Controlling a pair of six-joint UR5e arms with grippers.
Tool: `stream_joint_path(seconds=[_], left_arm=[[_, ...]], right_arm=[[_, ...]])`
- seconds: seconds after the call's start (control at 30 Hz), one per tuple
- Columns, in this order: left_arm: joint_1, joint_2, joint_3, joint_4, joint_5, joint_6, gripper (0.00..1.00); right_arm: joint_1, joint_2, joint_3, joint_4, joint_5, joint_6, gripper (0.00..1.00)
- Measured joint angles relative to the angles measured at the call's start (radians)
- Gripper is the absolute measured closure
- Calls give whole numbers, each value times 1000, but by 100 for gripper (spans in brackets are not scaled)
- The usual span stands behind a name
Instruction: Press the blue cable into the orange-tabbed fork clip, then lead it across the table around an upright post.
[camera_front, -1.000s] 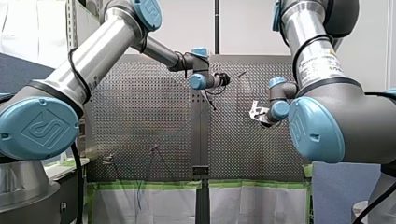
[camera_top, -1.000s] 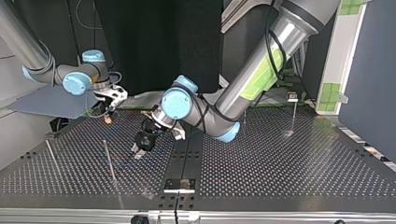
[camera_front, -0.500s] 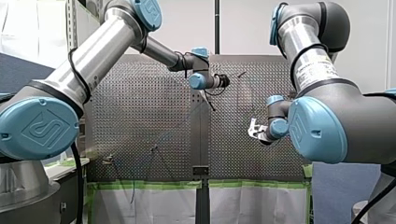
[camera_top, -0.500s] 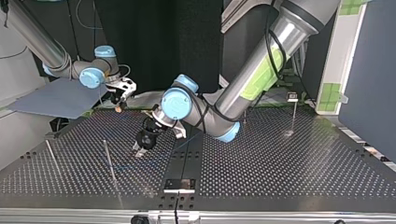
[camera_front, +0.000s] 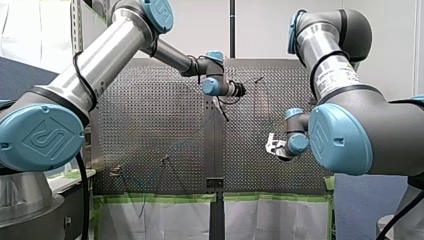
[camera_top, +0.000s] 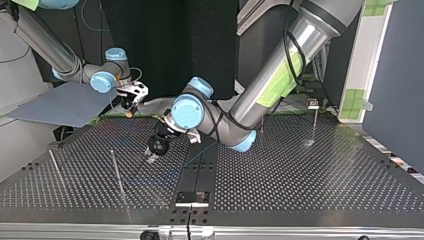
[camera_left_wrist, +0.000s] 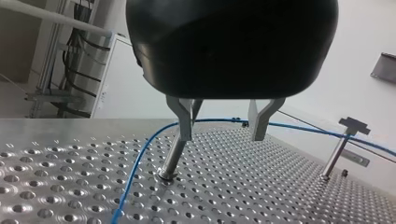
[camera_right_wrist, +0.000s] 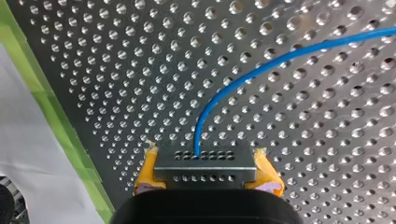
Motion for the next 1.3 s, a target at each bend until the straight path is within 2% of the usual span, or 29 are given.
stream_joint_path(seconds=[0.27, 0.43, 0.63, 1.07, 1.3], left_arm=[[10, -20, 0, -25, -4, 14, 40], [8, -25, 0, -31, -16, 27, 40], [11, -25, 0, -31, -18, 29, 40], [12, -26, 0, -34, -17, 29, 40], [12, -26, 0, -37, -17, 29, 40]], right_arm=[[0, 30, 0, -5, 5, -7, 100], [1, 76, 0, -8, 13, -19, 100], [1, 121, 0, -24, 26, -24, 100], [0, 140, 0, -40, 32, -27, 100], [-2, 180, 0, -60, 36, -27, 100]])
